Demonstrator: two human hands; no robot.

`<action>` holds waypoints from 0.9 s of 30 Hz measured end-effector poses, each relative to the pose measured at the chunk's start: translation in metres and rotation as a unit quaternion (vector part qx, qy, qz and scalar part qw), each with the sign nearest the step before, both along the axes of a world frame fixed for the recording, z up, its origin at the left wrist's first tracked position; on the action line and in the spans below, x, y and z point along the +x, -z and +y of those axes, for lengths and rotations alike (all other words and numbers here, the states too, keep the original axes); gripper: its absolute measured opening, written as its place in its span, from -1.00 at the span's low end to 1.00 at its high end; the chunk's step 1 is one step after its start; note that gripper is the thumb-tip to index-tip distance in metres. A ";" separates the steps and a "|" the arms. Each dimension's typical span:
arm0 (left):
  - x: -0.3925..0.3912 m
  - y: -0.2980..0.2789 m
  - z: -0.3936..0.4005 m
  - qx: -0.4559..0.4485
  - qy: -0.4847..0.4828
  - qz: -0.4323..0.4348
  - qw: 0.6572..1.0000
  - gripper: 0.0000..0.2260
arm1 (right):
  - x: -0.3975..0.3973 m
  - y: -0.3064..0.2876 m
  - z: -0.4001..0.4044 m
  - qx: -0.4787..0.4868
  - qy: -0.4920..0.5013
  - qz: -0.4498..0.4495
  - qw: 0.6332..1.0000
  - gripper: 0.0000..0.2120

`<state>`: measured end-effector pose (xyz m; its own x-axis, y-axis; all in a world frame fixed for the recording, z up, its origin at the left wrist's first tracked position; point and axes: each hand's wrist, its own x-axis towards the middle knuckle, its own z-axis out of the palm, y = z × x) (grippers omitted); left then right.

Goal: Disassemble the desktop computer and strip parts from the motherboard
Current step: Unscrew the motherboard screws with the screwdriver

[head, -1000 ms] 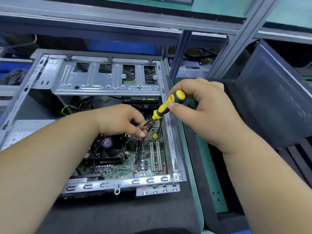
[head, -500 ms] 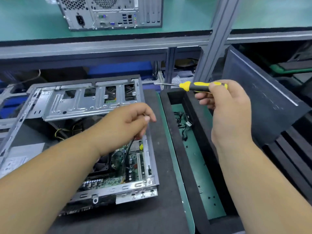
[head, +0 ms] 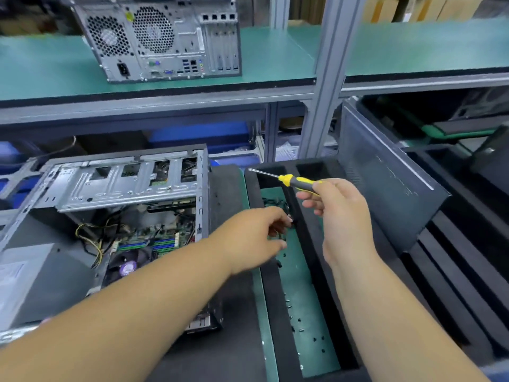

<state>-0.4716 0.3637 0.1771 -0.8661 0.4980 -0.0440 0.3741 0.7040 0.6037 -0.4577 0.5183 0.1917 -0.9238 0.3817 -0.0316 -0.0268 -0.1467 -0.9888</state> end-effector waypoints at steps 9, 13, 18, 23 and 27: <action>0.035 -0.028 -0.120 0.186 -0.226 0.034 0.956 -0.76 | -0.014 -0.007 -0.031 -0.029 -0.132 0.029 0.990 -0.82; 0.047 -0.025 -0.172 0.179 -0.305 0.032 0.935 -0.76 | -0.020 -0.012 -0.062 0.001 -0.185 0.038 0.982 -0.79; 0.047 -0.020 -0.224 0.184 -0.351 0.026 0.918 -0.75 | -0.028 -0.015 -0.106 0.033 -0.217 0.064 0.973 -0.86; 0.035 -0.018 -0.275 0.132 -0.364 0.032 0.922 -0.82 | -0.039 -0.021 -0.143 0.071 -0.190 0.080 0.976 -0.89; 0.012 -0.018 -0.310 0.007 -0.353 0.003 0.935 -0.82 | -0.045 -0.023 -0.168 0.118 -0.159 0.094 0.976 -0.85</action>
<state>-0.4595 0.0534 0.1946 -0.9794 -0.1987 -0.0361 -0.1786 0.7688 0.6141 -0.5026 0.3503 0.2150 -0.9777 0.0513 0.2037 -0.2009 0.0548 -0.9781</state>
